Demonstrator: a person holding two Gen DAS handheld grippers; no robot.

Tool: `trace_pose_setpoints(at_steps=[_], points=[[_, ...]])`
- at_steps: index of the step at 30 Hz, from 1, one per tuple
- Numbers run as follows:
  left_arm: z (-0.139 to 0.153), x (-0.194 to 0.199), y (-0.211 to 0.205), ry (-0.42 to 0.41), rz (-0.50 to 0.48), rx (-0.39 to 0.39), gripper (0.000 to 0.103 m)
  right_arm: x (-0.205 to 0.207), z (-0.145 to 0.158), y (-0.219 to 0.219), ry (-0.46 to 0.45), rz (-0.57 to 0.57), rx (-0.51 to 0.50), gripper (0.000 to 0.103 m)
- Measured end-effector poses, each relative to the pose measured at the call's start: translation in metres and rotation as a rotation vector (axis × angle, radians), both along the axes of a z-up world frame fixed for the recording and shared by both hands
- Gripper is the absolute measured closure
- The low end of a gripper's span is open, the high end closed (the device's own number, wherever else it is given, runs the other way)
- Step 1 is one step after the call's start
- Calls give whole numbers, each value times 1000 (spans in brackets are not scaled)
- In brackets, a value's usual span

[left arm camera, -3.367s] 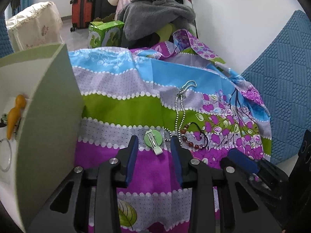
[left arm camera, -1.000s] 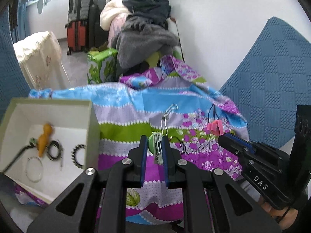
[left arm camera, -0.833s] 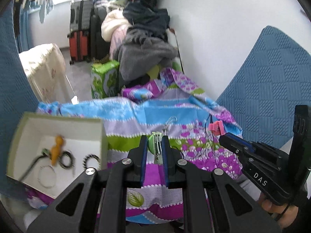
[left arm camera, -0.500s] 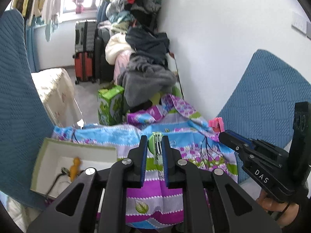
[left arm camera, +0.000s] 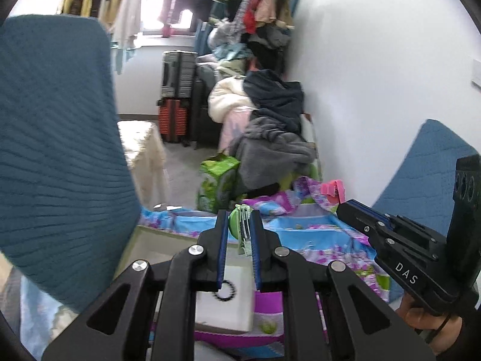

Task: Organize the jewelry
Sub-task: 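Carry the pink clip into the box and open right tool while left tool releases the green clip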

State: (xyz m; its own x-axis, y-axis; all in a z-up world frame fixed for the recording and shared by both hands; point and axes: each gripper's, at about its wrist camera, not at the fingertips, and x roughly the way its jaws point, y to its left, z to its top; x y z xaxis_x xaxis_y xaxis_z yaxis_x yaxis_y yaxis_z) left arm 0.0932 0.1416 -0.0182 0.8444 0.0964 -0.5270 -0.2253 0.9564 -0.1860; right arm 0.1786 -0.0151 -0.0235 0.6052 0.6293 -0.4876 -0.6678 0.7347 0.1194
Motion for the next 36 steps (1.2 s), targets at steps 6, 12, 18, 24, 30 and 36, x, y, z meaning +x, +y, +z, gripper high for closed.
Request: trace_pose_setpoints(at_steps=[6, 12, 18, 24, 30, 36], points=[[-38, -5, 35, 70, 73, -46, 89, 2, -33, 48, 68, 89, -41, 96], [-87, 5, 63, 163, 114, -109, 89, 12, -81, 81, 158, 135, -127, 95], [-132, 23, 77, 254, 112, -146, 89, 21, -119, 101, 224, 139, -211, 95], [-164, 38, 84, 326, 112, -181, 89, 28, -151, 113, 278, 118, -307, 95], [-172, 44, 85, 354, 101, -175, 88, 33, -160, 113, 308, 106, -332, 94], [-162, 45, 83, 351, 115, -145, 69, 34, -151, 108, 298, 94, -318, 94]])
